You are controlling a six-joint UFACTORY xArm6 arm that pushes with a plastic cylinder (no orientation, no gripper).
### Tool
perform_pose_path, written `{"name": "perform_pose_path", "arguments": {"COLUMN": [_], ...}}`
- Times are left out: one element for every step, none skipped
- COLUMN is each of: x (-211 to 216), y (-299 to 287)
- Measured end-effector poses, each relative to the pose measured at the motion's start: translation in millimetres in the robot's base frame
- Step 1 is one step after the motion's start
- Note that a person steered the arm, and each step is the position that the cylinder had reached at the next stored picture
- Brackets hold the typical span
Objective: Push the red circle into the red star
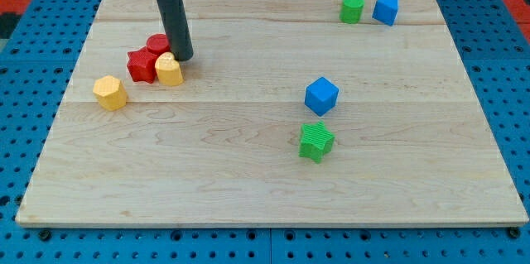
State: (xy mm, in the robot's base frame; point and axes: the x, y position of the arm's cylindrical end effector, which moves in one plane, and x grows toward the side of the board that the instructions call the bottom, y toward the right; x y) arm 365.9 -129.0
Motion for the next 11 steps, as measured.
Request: {"name": "perform_pose_path", "arguments": {"x": [-6.0, -6.0, -15.3, -55.3, -56.2, -3.7, 4.5, -18.8, -56.1, -45.1, -24.3], "y": [-7.5, -18.7, -24.8, 1.9, -30.8, -56.8, -55.1, -53.1, -39.5, -93.3, -78.5]}}
